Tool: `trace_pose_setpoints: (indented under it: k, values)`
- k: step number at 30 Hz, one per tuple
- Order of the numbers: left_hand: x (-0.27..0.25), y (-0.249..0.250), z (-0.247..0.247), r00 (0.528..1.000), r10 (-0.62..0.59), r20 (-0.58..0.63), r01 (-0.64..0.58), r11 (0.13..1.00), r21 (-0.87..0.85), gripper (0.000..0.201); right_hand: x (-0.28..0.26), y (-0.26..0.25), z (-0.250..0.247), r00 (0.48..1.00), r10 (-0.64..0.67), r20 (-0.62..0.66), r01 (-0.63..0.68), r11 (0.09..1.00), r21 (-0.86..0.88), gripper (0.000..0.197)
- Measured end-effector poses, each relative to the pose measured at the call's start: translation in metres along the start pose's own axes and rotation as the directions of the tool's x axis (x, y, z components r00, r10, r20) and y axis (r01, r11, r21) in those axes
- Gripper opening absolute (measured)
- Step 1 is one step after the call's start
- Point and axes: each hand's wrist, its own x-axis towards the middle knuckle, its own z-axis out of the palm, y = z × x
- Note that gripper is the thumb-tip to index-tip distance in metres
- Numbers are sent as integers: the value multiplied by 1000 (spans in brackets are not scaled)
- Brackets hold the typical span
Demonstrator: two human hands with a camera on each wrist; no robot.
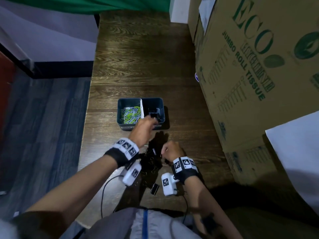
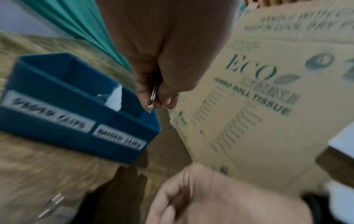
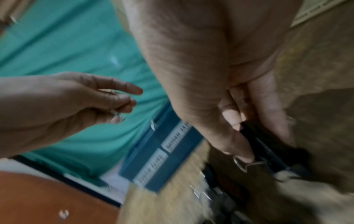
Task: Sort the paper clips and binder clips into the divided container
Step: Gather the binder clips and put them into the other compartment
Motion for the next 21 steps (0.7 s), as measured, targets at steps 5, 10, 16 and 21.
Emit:
trace_pose_setpoints:
  k: [5, 10, 16, 21]
  values:
    - [55, 18, -29, 988, -87, -131, 74, 992, -106, 32, 11, -19, -40, 994, -56, -96, 67, 991, 116, 12]
    - [32, -4, -24, 977, -115, -177, 112, 993, -24, 31, 34, -56, -83, 935, -98, -340, 176, 962, 207, 23]
    - [-41, -45, 14, 950, -269, 156, 227, 944, 240, 29, 42, -70, -100, 903, -145, -405, 269, 925, 269, 22]
    - [-89, -64, 35, 760, -527, 381, 358, 828, 431, 98, 34, -38, -60, 983, -155, -97, 164, 982, 90, 37]
